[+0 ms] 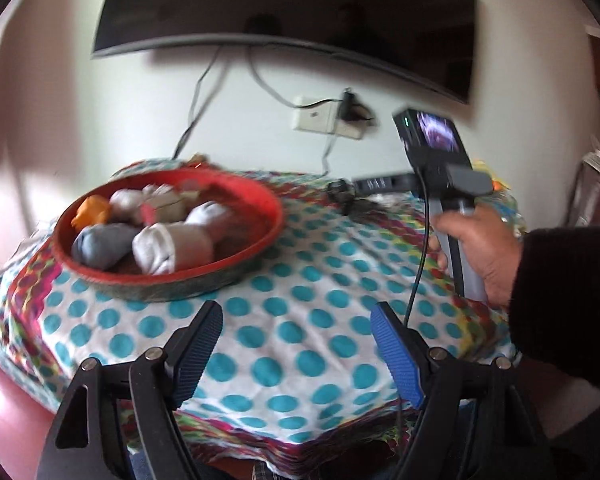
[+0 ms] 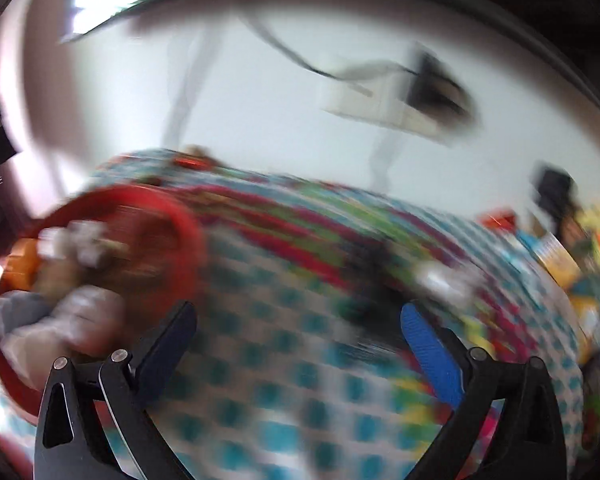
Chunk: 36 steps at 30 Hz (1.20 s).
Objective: Organize objects
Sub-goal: 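Open the right gripper to release the box and lift away, then move the left gripper to the black plush toy and grasp it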
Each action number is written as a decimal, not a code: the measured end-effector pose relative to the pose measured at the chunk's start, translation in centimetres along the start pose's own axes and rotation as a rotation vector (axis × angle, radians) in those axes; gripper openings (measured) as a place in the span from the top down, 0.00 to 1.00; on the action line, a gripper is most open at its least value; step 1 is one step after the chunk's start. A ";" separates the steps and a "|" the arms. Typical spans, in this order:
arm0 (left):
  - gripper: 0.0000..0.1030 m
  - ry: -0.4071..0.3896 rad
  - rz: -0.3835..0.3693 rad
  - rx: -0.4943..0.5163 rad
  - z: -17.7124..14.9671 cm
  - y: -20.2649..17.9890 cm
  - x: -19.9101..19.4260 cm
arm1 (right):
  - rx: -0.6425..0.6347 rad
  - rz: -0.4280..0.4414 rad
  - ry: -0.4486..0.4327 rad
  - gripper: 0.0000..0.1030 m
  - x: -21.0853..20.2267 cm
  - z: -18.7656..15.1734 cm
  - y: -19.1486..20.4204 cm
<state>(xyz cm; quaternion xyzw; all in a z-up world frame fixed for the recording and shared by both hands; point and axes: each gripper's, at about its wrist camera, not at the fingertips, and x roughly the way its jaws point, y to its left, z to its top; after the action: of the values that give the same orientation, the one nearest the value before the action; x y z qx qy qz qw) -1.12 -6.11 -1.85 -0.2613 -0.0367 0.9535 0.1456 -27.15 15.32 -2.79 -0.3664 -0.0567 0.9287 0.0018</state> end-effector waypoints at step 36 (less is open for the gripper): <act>0.24 0.299 0.140 0.063 15.1 -10.0 31.5 | 0.555 -0.039 0.090 0.00 3.3 -7.8 -21.4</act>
<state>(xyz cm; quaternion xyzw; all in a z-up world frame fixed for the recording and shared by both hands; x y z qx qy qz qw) -32.05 12.92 -2.77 -0.3975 0.0336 0.9125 0.0908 -25.06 37.50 -8.47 -0.3916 0.1928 0.8914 0.1224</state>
